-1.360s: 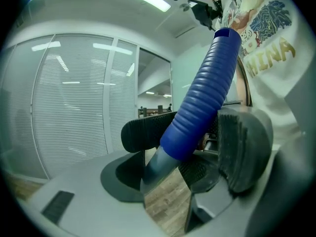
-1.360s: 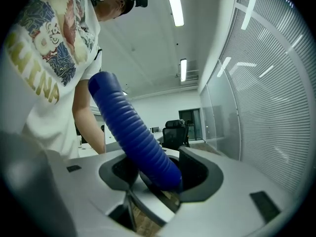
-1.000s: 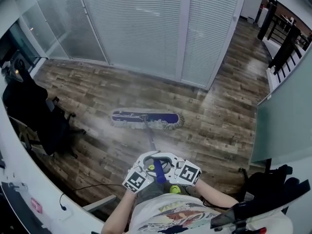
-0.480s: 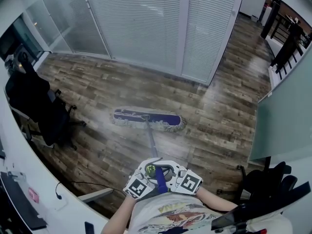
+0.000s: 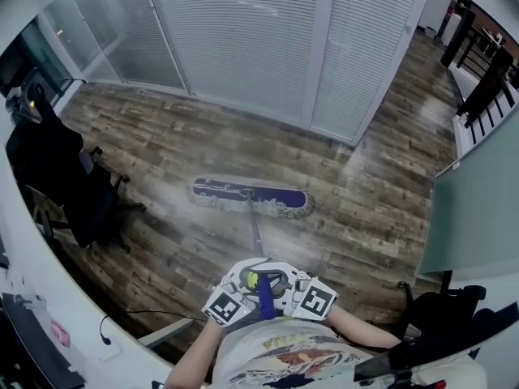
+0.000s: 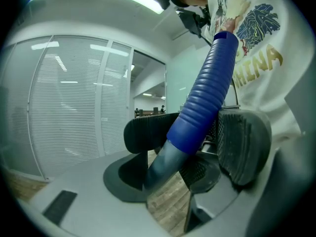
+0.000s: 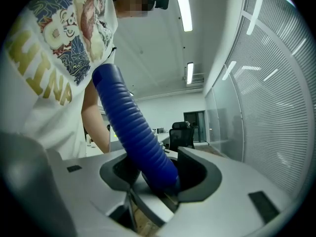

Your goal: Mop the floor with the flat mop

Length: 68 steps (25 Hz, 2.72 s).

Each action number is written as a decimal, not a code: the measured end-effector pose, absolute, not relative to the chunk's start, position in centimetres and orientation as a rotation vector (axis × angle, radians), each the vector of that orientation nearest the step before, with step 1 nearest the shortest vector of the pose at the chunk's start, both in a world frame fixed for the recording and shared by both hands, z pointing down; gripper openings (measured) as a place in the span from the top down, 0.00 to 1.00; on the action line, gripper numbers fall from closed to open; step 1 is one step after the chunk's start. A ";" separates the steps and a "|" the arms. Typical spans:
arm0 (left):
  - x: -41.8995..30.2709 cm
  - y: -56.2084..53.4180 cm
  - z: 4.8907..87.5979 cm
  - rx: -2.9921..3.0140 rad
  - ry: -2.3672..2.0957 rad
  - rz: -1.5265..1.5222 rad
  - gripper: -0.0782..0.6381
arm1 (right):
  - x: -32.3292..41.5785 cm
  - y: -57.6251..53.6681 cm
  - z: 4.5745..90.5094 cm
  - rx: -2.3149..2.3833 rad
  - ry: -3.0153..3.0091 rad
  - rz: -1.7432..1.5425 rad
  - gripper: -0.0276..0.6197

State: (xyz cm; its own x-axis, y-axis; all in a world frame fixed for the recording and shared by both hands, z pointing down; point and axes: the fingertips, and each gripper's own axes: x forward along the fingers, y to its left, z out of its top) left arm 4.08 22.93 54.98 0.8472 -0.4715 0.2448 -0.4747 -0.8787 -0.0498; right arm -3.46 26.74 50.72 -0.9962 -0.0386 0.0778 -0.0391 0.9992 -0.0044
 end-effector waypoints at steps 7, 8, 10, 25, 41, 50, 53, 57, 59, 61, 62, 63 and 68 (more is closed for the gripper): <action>-1.2 14.5 54.8 3.026 -0.706 0.377 0.63 | -9.0 17.8 50.5 0.165 -3.069 0.035 0.61; -1.9 13.5 54.9 3.031 -0.696 0.374 0.63 | -9.7 16.8 50.5 0.175 -3.065 0.022 0.61; -3.2 11.5 54.9 3.050 -0.673 0.374 0.63 | -11.0 14.6 50.5 0.204 -3.070 0.006 0.61; -7.4 -8.7 56.1 3.050 -0.654 0.359 0.63 | -15.3 -5.8 51.9 0.257 -3.048 -0.011 0.61; -5.1 -35.6 57.4 3.007 -0.650 0.441 0.61 | -12.6 -33.0 52.8 0.357 -3.075 0.153 0.62; -3.7 -31.0 56.7 3.000 -0.698 0.410 0.61 | -11.3 -28.2 52.3 0.305 -3.070 0.137 0.62; -3.5 -26.7 56.0 3.007 -0.699 0.368 0.61 | -11.2 -23.8 51.8 0.301 -3.052 0.118 0.62; -3.3 -18.7 55.6 3.013 -0.672 0.337 0.61 | -11.1 -16.0 51.5 0.334 -3.030 0.115 0.62; -3.2 -14.2 55.6 3.015 -0.655 0.327 0.61 | -11.1 -11.6 51.6 0.355 -3.022 0.114 0.62; -3.1 -9.5 55.9 3.019 -0.640 0.319 0.61 | -11.1 -6.9 51.9 0.373 -3.016 0.111 0.62; -3.1 -7.1 56.1 3.020 -0.634 0.316 0.61 | -11.1 -4.7 52.1 0.381 -3.014 0.111 0.62; -3.0 -4.8 56.3 3.021 -0.628 0.314 0.61 | -11.0 -2.4 52.3 0.390 -3.012 0.114 0.62; -1.3 5.5 56.3 3.025 -0.598 0.302 0.61 | -9.4 7.7 52.3 0.415 -2.995 0.140 0.62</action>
State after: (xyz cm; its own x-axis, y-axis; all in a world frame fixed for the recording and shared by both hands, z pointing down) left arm -1.33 5.52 56.33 0.9065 -0.3728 0.1983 -0.3812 -0.9245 0.0044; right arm -9.42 7.74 52.34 -0.9558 -0.2654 0.1262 -0.2760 0.9582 -0.0755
